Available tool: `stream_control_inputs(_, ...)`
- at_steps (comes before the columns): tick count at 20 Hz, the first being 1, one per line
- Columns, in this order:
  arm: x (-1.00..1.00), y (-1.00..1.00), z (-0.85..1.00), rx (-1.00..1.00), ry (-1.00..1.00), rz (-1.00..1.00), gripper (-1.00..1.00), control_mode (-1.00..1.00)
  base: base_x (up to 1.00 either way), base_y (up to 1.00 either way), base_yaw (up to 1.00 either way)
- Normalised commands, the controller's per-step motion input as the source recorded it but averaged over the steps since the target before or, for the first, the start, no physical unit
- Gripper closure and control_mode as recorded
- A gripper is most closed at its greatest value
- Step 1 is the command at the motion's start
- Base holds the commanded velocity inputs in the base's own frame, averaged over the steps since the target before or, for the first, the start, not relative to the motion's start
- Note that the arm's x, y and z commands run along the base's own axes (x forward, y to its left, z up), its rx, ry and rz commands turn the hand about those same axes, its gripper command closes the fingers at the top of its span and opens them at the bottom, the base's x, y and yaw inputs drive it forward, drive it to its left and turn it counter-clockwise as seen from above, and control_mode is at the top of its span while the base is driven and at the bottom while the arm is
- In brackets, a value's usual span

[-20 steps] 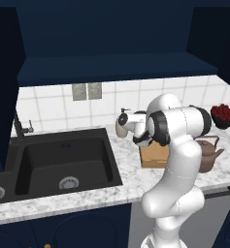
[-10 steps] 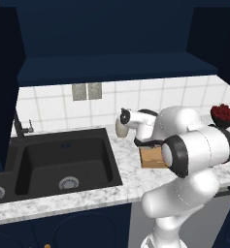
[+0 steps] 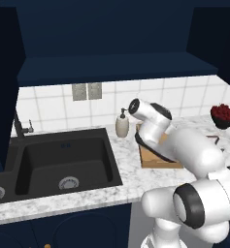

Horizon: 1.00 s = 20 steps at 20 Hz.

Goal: Pick the kettle from the counter and place it on the tray. Then pick the mug from the cabinet and place it on the tray. Then close the cabinet doors.

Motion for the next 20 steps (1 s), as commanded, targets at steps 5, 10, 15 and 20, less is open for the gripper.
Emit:
stream_control_inputs(5, -0.69, -0.43, 0.05, 0.11, 0.00, -0.26, -1.00, -1.00, 0.00, 0.00, 0.00)
stream_control_inputs(10, -0.26, -0.18, -0.42, 0.12, -0.08, -0.06, -1.00, -1.00, 0.00, 0.00, 0.00)
stream_control_inputs(15, 0.02, -0.20, -0.19, 0.04, -0.05, -0.02, -1.00, -1.00, 0.00, 0.00, 0.00)
stream_control_inputs(20, 0.00, -0.35, -0.04, 0.01, -0.01, -0.03, -1.00, -1.00, 0.00, 0.00, 0.00)
